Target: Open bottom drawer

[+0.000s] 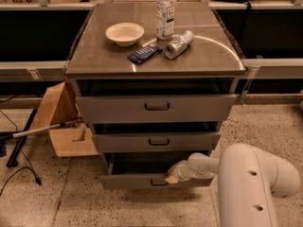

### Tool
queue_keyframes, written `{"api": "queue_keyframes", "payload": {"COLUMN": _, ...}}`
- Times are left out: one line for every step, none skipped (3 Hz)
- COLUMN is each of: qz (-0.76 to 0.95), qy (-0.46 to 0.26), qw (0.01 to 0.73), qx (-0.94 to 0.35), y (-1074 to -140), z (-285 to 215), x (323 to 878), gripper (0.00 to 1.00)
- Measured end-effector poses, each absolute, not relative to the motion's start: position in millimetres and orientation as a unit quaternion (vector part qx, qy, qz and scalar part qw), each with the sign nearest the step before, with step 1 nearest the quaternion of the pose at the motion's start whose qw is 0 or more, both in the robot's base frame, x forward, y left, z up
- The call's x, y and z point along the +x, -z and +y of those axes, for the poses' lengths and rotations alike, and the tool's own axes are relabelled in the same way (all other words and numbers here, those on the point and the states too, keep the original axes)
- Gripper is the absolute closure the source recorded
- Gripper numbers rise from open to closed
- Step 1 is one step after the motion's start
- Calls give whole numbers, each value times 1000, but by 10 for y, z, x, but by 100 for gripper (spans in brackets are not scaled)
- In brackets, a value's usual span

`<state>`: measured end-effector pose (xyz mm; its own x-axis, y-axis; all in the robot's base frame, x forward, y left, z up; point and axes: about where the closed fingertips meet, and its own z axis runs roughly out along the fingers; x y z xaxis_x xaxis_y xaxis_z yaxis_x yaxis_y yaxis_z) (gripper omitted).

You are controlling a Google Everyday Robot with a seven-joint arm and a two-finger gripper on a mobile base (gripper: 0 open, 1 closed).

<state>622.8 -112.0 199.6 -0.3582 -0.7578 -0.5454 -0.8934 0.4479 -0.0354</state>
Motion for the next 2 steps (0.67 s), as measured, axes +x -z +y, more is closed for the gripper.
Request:
{"api": "queue_keyframes", "payload": {"qz": 812, "qy": -138, "qw": 251, "qx": -510, "y": -1998, "z": -1130, "x": 6122, "gripper": 100}}
{"api": "queue_keyframes", "payload": {"qz": 812, "qy": -138, "qw": 251, "qx": -510, "y": -1998, "z": -1130, "x": 6122, "gripper": 82}}
